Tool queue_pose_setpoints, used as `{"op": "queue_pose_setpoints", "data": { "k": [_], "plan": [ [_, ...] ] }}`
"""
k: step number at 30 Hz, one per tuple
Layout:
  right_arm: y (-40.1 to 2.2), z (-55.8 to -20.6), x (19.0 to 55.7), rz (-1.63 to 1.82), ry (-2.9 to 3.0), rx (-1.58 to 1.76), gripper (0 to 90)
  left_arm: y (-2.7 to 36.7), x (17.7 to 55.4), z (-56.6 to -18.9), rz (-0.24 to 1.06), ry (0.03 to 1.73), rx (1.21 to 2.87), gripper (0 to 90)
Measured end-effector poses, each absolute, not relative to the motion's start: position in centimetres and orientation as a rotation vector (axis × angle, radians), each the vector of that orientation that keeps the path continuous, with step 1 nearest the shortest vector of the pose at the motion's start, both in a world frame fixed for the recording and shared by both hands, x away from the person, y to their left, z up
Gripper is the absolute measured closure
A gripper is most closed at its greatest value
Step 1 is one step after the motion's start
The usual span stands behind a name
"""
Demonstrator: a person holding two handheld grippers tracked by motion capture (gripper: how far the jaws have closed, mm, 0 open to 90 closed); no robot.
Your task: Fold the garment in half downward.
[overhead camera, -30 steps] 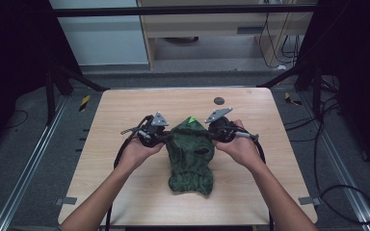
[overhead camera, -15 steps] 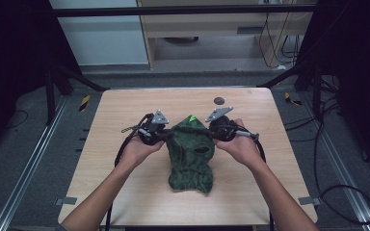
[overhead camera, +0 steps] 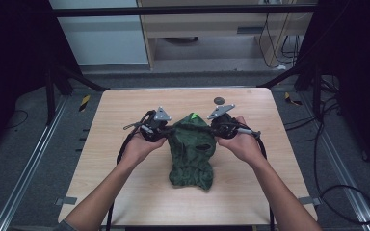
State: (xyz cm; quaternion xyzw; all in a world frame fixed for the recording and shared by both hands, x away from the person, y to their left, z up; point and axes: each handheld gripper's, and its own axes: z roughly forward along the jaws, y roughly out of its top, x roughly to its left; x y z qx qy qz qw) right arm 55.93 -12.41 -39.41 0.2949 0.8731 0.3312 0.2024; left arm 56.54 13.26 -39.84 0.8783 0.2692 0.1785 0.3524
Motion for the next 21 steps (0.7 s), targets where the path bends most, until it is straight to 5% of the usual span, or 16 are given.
{"op": "queue_pose_setpoints", "data": {
  "k": [21],
  "plan": [
    [-11.9, -38.7, 57.0, 0.936, 2.407, 0.831, 86.1, 13.7, 57.3, -39.2, 0.48, 0.712, 2.263, 82.4]
  ]
}}
